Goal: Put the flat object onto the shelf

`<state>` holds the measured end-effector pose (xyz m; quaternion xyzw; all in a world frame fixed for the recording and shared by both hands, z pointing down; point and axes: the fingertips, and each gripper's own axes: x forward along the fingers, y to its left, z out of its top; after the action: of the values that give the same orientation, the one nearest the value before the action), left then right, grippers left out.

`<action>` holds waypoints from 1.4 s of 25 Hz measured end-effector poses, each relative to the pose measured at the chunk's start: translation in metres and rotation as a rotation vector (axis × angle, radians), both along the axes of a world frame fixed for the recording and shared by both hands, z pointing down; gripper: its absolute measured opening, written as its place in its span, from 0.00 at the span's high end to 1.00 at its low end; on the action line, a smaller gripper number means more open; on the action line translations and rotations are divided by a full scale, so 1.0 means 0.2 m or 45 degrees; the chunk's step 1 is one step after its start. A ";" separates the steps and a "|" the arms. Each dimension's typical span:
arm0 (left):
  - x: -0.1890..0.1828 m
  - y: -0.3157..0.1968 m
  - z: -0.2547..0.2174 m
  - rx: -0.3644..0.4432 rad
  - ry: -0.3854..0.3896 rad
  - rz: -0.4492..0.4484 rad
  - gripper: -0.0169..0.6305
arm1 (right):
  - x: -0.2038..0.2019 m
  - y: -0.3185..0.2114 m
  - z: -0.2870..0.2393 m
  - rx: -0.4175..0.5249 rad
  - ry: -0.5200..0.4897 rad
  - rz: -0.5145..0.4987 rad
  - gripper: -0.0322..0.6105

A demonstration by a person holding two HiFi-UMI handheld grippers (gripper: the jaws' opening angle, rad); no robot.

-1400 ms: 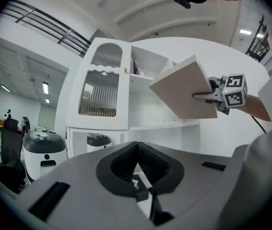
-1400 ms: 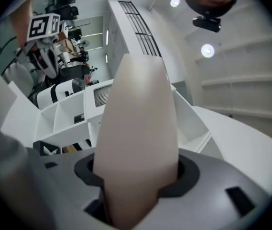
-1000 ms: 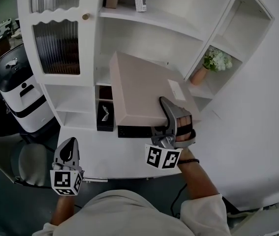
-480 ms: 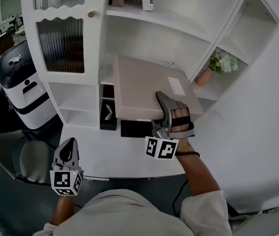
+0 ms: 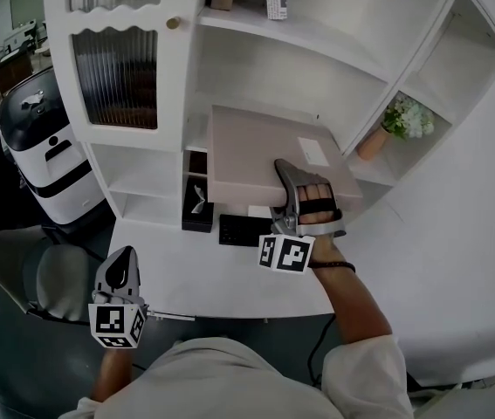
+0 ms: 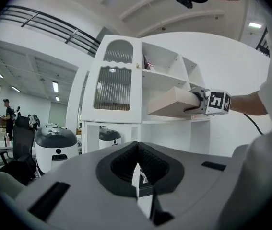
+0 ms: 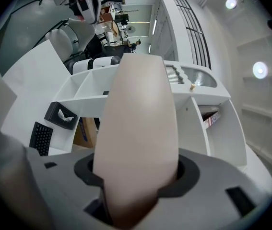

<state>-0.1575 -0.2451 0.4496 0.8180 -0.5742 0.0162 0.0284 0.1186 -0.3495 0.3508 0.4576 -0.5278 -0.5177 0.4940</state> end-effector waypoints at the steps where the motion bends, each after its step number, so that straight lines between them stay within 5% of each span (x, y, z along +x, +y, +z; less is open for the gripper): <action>1: 0.00 0.00 0.00 -0.003 0.000 -0.005 0.97 | 0.00 -0.02 0.01 -0.008 0.008 0.003 0.52; 23: 0.01 -0.06 0.04 -0.030 -0.006 -0.043 0.97 | 0.01 -0.26 0.25 -0.075 0.106 -0.007 0.46; 35: 0.01 -0.08 0.07 -0.047 -0.009 -0.059 0.97 | -0.01 -0.38 0.32 -0.246 0.024 -0.030 0.40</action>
<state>-0.1553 -0.2615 0.4628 0.8038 -0.5927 0.0289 0.0417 0.1170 -0.4252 0.4155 0.3965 -0.5760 -0.4744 0.5346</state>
